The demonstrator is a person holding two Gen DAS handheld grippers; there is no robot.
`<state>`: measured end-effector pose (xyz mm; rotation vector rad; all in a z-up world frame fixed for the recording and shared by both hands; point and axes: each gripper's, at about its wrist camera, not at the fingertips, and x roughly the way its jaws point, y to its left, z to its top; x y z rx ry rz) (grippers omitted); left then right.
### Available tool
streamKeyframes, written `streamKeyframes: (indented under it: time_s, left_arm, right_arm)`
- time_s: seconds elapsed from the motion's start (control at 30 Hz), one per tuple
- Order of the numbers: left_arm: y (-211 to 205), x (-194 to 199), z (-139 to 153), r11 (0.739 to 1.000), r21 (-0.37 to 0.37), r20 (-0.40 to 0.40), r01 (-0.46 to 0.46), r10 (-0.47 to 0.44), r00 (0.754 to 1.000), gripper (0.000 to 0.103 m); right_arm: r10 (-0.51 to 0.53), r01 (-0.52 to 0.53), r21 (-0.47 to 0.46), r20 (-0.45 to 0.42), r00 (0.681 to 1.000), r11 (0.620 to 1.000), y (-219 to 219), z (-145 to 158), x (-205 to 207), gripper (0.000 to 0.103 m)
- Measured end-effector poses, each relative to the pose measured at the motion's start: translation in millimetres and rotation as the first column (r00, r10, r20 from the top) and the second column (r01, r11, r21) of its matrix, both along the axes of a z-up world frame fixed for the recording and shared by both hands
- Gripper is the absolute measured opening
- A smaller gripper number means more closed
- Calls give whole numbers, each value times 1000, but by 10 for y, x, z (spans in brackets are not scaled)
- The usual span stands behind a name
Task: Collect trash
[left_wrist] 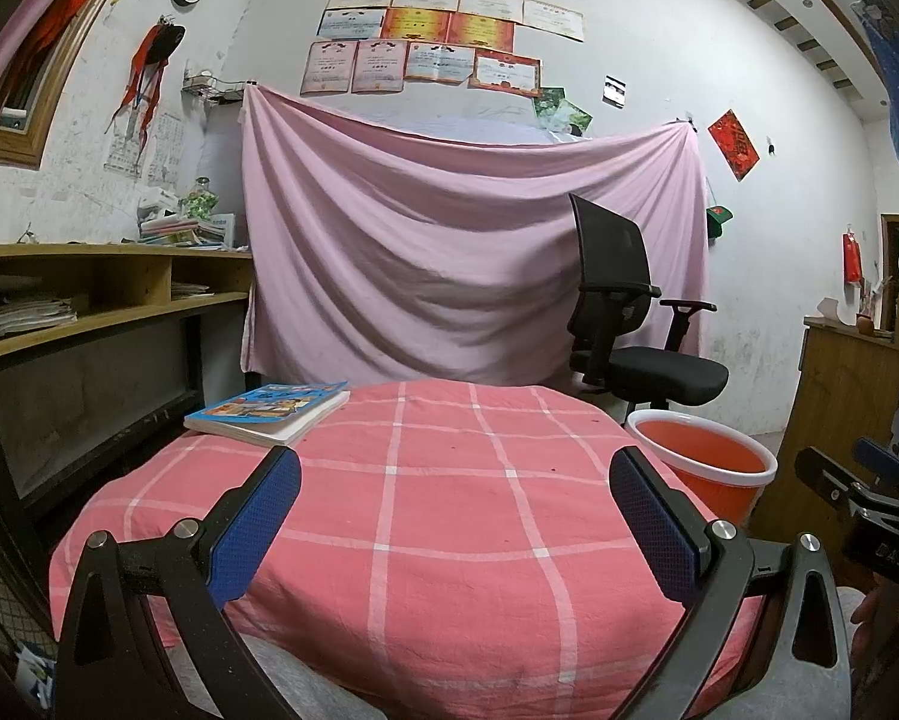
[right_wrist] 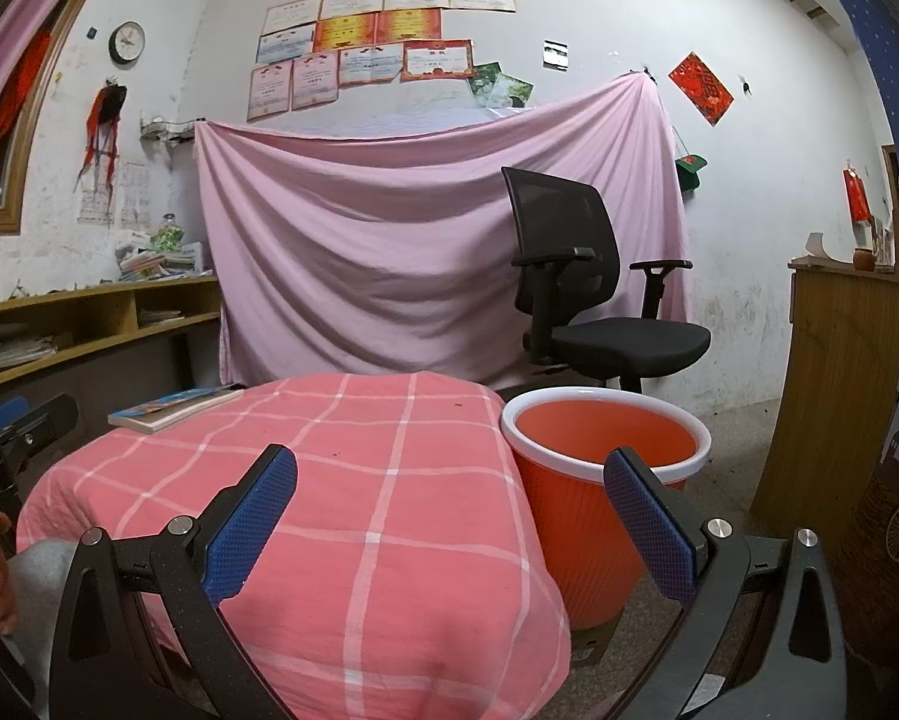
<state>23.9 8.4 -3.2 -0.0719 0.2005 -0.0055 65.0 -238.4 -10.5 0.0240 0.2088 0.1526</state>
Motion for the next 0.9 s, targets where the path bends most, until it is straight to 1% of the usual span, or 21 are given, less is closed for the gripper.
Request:
streamKeyframes:
  time_s: [0.9]
  left_arm:
    - [24, 7, -13, 1000, -6, -5, -3, 3, 1000, 101]
  right_arm:
    - [0, 0, 0, -1, 1000, 1000, 4, 8, -6, 103]
